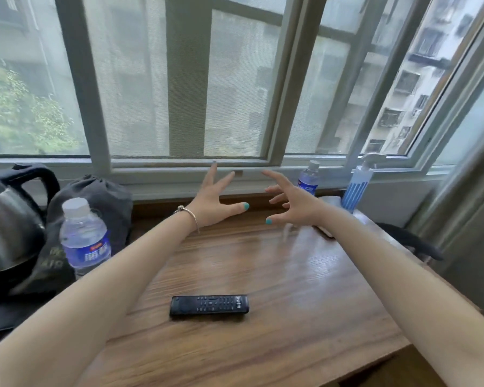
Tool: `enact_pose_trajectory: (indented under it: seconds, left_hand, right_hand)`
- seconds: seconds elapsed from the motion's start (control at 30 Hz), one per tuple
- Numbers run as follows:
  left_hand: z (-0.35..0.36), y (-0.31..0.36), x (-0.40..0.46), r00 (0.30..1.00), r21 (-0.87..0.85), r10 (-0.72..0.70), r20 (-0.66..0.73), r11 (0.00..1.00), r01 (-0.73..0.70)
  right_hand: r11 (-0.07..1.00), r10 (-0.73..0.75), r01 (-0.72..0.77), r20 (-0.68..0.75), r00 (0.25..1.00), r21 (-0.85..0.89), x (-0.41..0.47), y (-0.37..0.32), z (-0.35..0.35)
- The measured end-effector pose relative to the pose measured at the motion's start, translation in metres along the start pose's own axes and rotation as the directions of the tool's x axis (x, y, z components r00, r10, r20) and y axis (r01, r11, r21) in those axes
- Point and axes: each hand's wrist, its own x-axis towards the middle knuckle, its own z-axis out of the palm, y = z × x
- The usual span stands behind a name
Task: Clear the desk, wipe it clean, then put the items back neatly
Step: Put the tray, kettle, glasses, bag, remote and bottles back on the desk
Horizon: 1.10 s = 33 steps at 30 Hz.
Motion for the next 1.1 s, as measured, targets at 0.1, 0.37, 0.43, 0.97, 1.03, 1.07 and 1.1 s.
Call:
enact_pose_trajectory:
  seconds: [0.1, 0.37, 0.43, 0.97, 1.03, 1.07, 1.1]
  left_hand:
    - [0.029, 0.011, 0.026, 0.999, -0.033, -0.03, 0.032, 0.999, 0.031]
    - [0.087, 0.037, 0.1, 0.995, -0.1, -0.081, 0.049, 0.991, 0.086]
    - [0.095, 0.041, 0.115, 0.996, 0.007, -0.08, 0.039, 0.997, 0.08]
    - [0.108, 0.018, 0.113, 0.972, -0.081, -0.234, 0.031, 0.968, 0.236]
    - [0.102, 0.009, 0.109, 0.964, -0.081, -0.267, 0.006, 0.96, 0.267]
    - [0.099, 0.006, 0.107, 0.959, -0.093, -0.283, -0.002, 0.955, 0.282]
    - [0.095, 0.004, 0.105, 0.955, -0.112, -0.296, -0.003, 0.949, 0.294]
  right_hand:
    - [0.999, 0.036, -0.035, -0.048, 0.998, 0.013, 0.002, 0.039, -0.011]
    - [0.976, 0.216, -0.157, -0.548, 0.808, 0.153, 0.035, 0.131, -0.028]
    - [0.965, 0.259, -0.19, -0.567, 0.782, 0.18, 0.048, 0.144, -0.034]
    - [0.863, 0.474, -0.289, -0.465, 0.748, 0.416, 0.106, 0.172, -0.031]
    - [0.865, 0.476, -0.292, -0.486, 0.733, 0.408, 0.105, 0.168, -0.027]
    - [0.876, 0.461, -0.291, -0.493, 0.737, 0.385, 0.103, 0.166, -0.026]
    - [0.889, 0.441, -0.287, -0.5, 0.745, 0.357, 0.101, 0.164, -0.024]
